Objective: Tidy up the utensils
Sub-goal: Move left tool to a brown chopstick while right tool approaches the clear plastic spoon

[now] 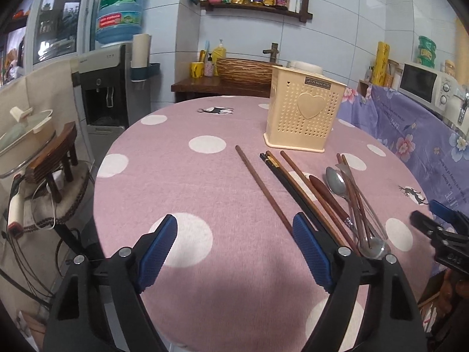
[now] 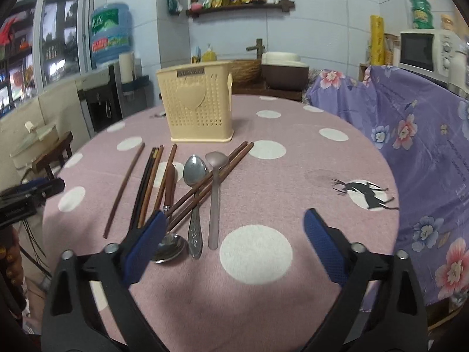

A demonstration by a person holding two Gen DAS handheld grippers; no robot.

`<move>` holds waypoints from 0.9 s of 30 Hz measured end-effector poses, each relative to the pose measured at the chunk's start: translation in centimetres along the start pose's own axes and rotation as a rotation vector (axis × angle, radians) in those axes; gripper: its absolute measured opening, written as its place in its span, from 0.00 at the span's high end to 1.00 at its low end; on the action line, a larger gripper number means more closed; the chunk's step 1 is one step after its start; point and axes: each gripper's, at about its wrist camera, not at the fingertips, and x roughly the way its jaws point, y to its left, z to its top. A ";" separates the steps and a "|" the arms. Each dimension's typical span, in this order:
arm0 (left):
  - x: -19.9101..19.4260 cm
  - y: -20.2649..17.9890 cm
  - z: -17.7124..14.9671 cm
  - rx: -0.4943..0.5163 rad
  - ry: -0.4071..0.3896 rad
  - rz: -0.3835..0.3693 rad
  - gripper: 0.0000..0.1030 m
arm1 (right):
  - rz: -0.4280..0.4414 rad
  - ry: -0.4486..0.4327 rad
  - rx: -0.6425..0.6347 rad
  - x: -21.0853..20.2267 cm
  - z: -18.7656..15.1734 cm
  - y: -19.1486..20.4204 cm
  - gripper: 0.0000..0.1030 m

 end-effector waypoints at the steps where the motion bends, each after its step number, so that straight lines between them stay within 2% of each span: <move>1: 0.3 -0.2 0.4 0.012 0.003 -0.003 0.23 | 0.006 0.026 -0.016 1.0 0.3 0.2 0.26; 3: 0.9 -0.5 0.8 0.030 0.010 -0.006 0.24 | 0.026 0.072 -0.030 2.9 0.7 0.4 0.36; 10: 3.0 -0.5 1.1 0.035 0.085 -0.019 0.26 | 0.043 0.216 0.003 7.5 1.2 0.4 0.56; 13: 3.5 -0.3 1.1 0.036 0.099 -0.017 0.26 | 0.031 0.217 0.000 8.0 1.3 0.6 0.65; 15: 3.7 -0.3 1.2 0.034 0.106 -0.017 0.26 | 0.029 0.216 0.010 8.2 1.5 0.5 0.80; 17: 4.0 -0.4 1.3 0.036 0.109 -0.020 0.26 | 0.050 0.219 0.046 8.4 1.7 0.1 0.89; 24: 4.5 -0.8 1.5 0.038 0.119 -0.035 0.26 | 0.116 0.189 0.280 7.8 1.8 -4.8 0.91; 27: 4.7 -1.2 1.7 0.043 0.120 -0.037 0.26 | 0.023 0.155 0.281 7.0 2.0 -6.1 0.91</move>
